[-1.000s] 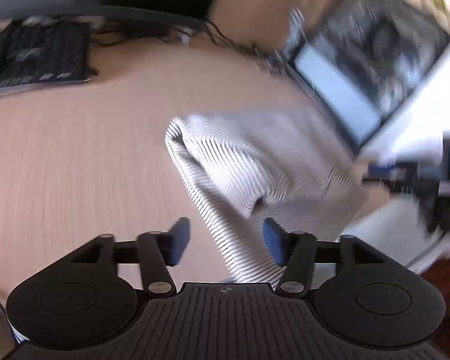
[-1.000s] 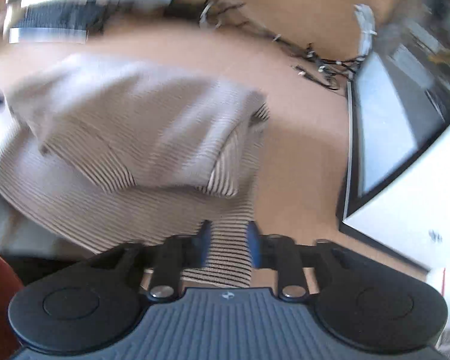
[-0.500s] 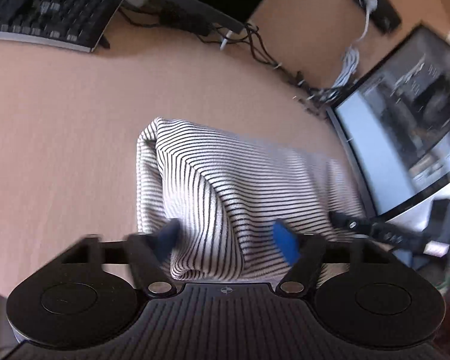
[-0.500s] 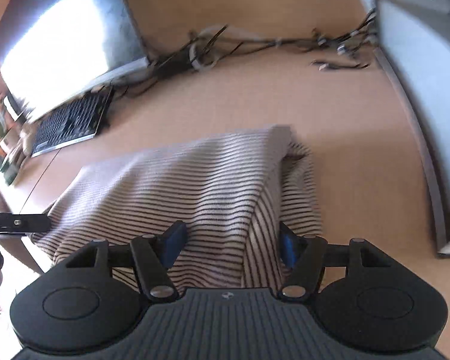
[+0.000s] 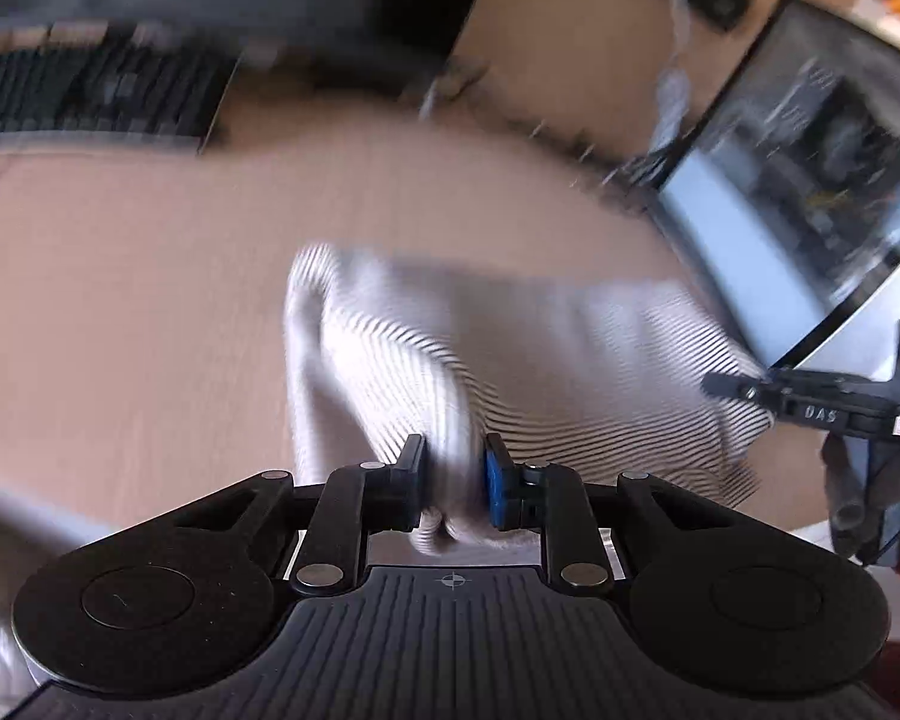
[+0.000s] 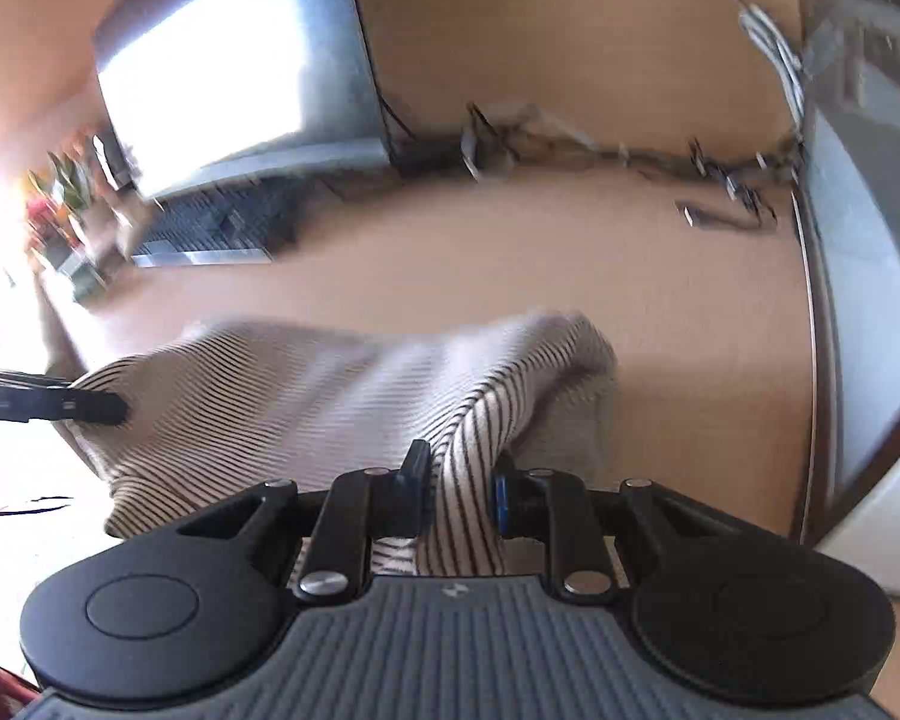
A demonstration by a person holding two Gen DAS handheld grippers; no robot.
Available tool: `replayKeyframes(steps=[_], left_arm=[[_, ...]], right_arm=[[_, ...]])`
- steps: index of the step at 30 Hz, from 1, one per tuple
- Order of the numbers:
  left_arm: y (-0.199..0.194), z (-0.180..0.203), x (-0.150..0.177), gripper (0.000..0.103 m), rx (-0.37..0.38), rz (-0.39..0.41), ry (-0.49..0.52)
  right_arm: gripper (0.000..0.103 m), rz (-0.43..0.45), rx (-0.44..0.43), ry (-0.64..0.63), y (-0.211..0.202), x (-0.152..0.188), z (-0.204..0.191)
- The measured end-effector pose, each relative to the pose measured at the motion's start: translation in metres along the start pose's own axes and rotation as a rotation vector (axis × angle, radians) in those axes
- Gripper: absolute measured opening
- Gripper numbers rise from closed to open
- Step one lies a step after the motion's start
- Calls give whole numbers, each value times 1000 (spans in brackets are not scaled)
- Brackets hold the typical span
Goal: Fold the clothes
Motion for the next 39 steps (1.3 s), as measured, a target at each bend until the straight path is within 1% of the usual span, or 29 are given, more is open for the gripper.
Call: replayKeyframes(steps=[1,2,3,4,5,8,9,10,11,12,13,14,15,17,18,19,21,23,25,27,32,33,34,36,39], left_arm=[[8,-2,7,24,-22,-18,1],[13,-2,12,29,-39,-25,8],[13,-2,13,31,-51,-16,22],[12,-2,13,38,-61,-10,20],[9,-5,11,43,-69,-7,-3],[-10,-8,2,46,-96,24,-60],[-19,-5,-3,46,-86,39,-82],[-27,-2,-8,48,-52,52,-103],[-31,2,-11,56,-3,50,-114],[-29,6,-12,61,47,32,-114],[-28,10,-14,69,96,14,-114],[-27,14,-15,72,146,-4,-115],[-21,16,-15,72,173,-31,-108],[2,12,-11,70,171,-104,-91],[14,7,-10,70,166,-138,-100],[24,1,-10,69,169,-163,-113],[34,-7,-22,69,200,-177,-119],[43,-12,-39,69,205,-173,-80],[53,-18,-57,70,203,-160,-36],[70,-24,-79,70,209,-139,-18],[117,-31,-137,71,211,-76,12],[125,-28,-147,72,206,-64,19],[134,-26,-157,76,201,-53,27],[138,-22,-166,81,206,-42,27],[138,-17,-173,82,221,-34,19]], right_arm=[[20,-9,20,-15,8,7,1],[20,-4,32,-40,13,11,2],[24,3,42,-66,18,14,3],[27,9,49,-77,17,14,3],[31,15,55,-86,15,12,3],[38,34,74,-111,10,9,4],[42,40,80,-107,7,6,5],[44,55,86,-102,1,4,5],[52,73,91,-97,-6,1,5],[61,90,77,-87,-10,-2,4],[65,108,59,-76,-13,-6,3],[71,125,41,-65,-17,-9,2],[75,135,15,-45,-16,-13,0],[79,125,-38,11,-3,-17,-3],[82,119,-64,39,3,-19,-5],[84,100,-68,64,14,-18,-5],[91,58,-68,113,35,-16,-7],[97,38,-28,125,48,-14,-9],[99,36,14,135,53,-13,-13],[103,30,61,140,56,-13,-19],[103,-33,208,93,66,-13,-43],[103,-47,226,88,69,-14,-50],[103,-56,231,90,68,-17,-55],[103,-66,233,95,65,-24,-61],[103,-10,266,90,38,-40,-60]])
Point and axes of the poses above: each gripper's, at about its wrist camera, not at the fingertips, and y roughly the way its jaws point, z to its right, x to its underside, the point moved 3 cm from there along y, roughly the way its jaws point, and after that the axes turned 3 degrees about -y, right-handed, at the moved point
